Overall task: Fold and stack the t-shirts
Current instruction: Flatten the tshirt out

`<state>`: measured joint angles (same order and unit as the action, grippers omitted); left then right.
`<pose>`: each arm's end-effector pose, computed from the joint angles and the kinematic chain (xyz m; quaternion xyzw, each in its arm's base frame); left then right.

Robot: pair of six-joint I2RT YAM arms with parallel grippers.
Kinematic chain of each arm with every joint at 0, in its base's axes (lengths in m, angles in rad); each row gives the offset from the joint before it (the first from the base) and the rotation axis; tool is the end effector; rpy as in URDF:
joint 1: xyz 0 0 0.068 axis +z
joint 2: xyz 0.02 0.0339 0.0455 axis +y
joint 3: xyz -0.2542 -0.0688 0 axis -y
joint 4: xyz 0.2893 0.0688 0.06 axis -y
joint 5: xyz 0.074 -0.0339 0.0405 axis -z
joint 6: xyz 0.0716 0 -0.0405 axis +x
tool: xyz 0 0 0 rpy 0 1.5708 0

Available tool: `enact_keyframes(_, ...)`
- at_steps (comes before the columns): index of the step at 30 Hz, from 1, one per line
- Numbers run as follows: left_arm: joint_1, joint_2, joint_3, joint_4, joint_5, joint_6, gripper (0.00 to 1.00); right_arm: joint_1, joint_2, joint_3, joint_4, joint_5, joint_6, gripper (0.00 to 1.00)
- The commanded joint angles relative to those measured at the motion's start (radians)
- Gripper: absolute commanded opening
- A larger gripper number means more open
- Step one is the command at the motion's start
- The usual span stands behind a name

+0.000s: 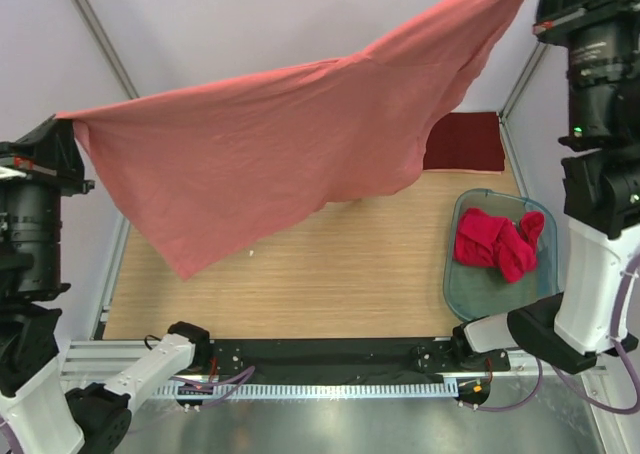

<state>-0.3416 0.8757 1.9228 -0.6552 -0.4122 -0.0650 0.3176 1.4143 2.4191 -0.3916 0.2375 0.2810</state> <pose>0.0840 0.0006 0.6426 -0.0935 0.5624 -0.0529 0.8199 0.1974 0.0472 0.7236 0.0968 0.4593 0.2077 0.8582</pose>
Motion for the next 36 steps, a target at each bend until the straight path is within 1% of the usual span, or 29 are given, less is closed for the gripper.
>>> enact_keyframes(1,0.004,0.017,0.088,0.075,0.062,0.048,0.0,-0.005,-0.057,0.047,0.154,-0.01,-0.028,0.01)
enact_keyframes(7,0.006,-0.021,0.133,0.077,0.075,0.042,0.01,-0.006,-0.136,0.06,0.166,-0.036,-0.014,0.01)
enact_keyframes(12,0.006,-0.06,0.15,0.078,0.079,0.03,0.01,-0.006,-0.195,0.06,0.169,-0.092,0.052,0.01)
enact_keyframes(14,0.004,-0.084,0.14,0.08,0.072,0.039,0.01,-0.006,-0.233,0.023,0.181,-0.105,0.069,0.01)
enact_keyframes(17,0.004,-0.119,0.075,0.118,0.061,0.053,0.01,-0.005,-0.282,-0.066,0.21,-0.124,0.096,0.01)
enact_keyframes(18,0.004,-0.145,0.014,0.132,0.047,0.06,0.01,-0.006,-0.284,-0.084,0.211,-0.124,0.101,0.01)
enact_keyframes(21,0.006,-0.161,-0.073,0.157,0.015,0.091,0.01,-0.005,-0.275,-0.158,0.212,-0.119,0.092,0.01)
enact_keyframes(23,0.006,-0.159,-0.184,0.17,-0.011,0.097,0.01,-0.005,-0.258,-0.231,0.226,-0.113,0.086,0.01)
enact_keyframes(24,0.004,-0.156,-0.23,0.205,-0.025,0.103,0.0,-0.006,-0.235,-0.256,0.234,-0.112,0.081,0.01)
enact_keyframes(25,0.004,-0.153,-0.325,0.219,-0.046,0.103,0.0,-0.005,-0.224,-0.311,0.241,-0.112,0.083,0.01)
enact_keyframes(26,0.006,-0.147,-0.365,0.235,-0.066,0.099,0.0,-0.005,-0.213,-0.342,0.261,-0.103,0.077,0.01)
enact_keyframes(27,0.004,-0.132,-0.404,0.261,-0.086,0.085,0.0,-0.005,-0.189,-0.41,0.276,-0.093,0.075,0.01)
enact_keyframes(28,0.004,-0.126,-0.438,0.275,-0.112,0.085,0.0,-0.006,-0.173,-0.445,0.295,-0.092,0.076,0.01)
enact_keyframes(29,0.006,-0.118,-0.518,0.294,-0.125,0.09,0.0,-0.005,-0.155,-0.474,0.316,-0.075,0.075,0.01)
enact_keyframes(31,0.006,-0.094,-0.603,0.368,-0.177,0.114,0.0,-0.005,-0.106,-0.566,0.345,-0.069,0.07,0.01)
enact_keyframes(32,0.004,-0.083,-0.687,0.391,-0.222,0.132,0.0,-0.005,-0.091,-0.599,0.385,-0.058,0.069,0.01)
enact_keyframes(33,0.004,-0.07,-0.718,0.413,-0.243,0.149,0.0,-0.005,-0.074,-0.665,0.416,-0.053,0.069,0.01)
enact_keyframes(35,0.015,-0.018,-0.769,0.451,-0.269,0.172,0.0,-0.008,-0.006,-0.719,0.471,-0.049,0.072,0.01)
enact_keyframes(36,0.022,0.005,-0.822,0.477,-0.269,0.177,0.0,-0.009,0.023,-0.764,0.49,-0.05,0.076,0.01)
